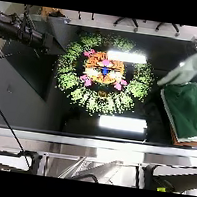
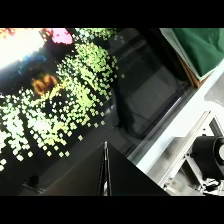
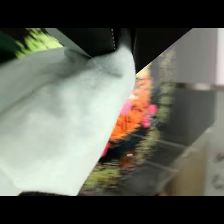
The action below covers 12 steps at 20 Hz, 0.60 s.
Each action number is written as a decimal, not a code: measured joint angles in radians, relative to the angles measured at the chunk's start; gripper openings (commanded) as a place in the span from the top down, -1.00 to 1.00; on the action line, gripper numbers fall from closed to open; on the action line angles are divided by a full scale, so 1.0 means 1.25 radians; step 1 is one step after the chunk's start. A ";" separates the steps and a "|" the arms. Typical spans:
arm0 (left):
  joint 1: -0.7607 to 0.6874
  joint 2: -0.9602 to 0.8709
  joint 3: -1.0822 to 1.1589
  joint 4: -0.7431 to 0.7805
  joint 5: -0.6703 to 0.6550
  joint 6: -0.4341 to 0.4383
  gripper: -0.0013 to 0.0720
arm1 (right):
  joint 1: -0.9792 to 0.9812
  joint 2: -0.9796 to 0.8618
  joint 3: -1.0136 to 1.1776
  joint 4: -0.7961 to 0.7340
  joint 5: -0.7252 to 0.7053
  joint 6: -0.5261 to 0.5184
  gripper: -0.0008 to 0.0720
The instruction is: Fold the shirts.
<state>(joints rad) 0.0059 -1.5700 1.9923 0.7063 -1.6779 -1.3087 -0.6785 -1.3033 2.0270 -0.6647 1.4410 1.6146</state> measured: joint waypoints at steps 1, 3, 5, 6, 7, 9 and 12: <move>0.000 0.000 0.000 0.000 -0.002 0.000 0.93 | -0.024 0.015 -0.001 -0.069 0.039 0.041 0.93; 0.000 0.000 0.000 0.000 -0.008 -0.006 0.93 | -0.060 0.044 -0.006 -0.199 0.114 0.099 0.93; 0.000 0.000 0.000 0.000 -0.010 -0.007 0.93 | -0.087 0.074 -0.016 -0.318 0.177 0.132 0.93; 0.000 0.000 0.000 0.000 -0.011 -0.009 0.93 | -0.096 0.088 -0.022 -0.371 0.204 0.142 0.93; 0.000 0.000 0.000 0.000 -0.011 -0.009 0.93 | -0.103 0.101 -0.032 -0.421 0.229 0.153 0.93; 0.000 0.000 0.000 0.000 -0.012 -0.009 0.93 | -0.111 0.124 -0.069 -0.506 0.267 0.160 0.93; 0.000 0.000 0.000 0.000 -0.013 -0.009 0.93 | -0.116 0.160 -0.183 -0.585 0.289 0.169 0.93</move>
<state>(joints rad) 0.0059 -1.5700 1.9923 0.7063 -1.6947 -1.3205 -0.8230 -1.1034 1.7981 -1.3964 1.8019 1.8259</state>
